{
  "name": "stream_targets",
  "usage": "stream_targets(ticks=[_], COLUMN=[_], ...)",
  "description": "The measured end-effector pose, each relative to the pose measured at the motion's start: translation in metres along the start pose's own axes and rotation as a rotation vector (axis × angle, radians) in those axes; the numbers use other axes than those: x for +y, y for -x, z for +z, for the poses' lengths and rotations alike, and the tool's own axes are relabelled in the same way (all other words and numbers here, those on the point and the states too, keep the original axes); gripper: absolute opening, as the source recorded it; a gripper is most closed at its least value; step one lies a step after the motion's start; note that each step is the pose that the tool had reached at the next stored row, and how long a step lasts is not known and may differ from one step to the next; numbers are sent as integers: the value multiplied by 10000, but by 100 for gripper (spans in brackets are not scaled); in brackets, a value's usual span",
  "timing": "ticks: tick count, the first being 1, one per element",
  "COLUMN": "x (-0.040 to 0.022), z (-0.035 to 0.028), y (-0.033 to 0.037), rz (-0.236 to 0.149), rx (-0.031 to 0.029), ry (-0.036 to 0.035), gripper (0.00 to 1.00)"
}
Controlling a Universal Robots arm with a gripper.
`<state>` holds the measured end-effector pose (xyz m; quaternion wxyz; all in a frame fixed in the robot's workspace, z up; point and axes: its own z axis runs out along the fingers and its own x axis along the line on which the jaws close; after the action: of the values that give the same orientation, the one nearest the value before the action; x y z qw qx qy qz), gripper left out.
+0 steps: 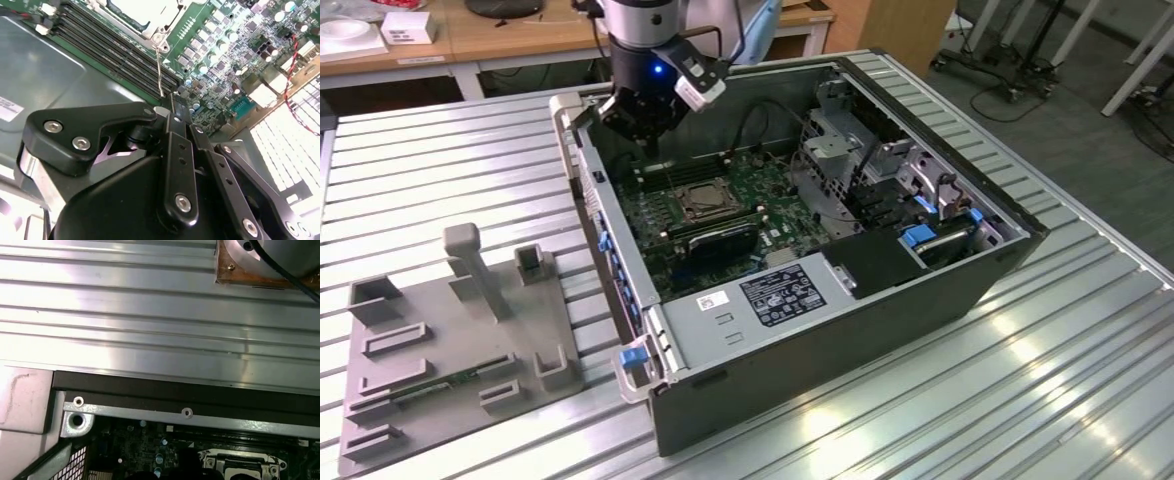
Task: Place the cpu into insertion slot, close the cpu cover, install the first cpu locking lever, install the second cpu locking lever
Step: 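Install the first cpu locking lever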
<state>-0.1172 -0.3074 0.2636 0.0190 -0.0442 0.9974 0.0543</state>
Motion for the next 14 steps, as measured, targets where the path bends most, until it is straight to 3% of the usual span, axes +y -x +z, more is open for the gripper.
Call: stream_targets(ticks=[5, 11, 14], x=[-6, -22, -34], z=[54, 74, 83], y=[1, 164, 280], rz=[-4, -1, -2], rx=[-20, -20, -20], ry=[-2, -1, -1], gripper=[11, 11, 11])
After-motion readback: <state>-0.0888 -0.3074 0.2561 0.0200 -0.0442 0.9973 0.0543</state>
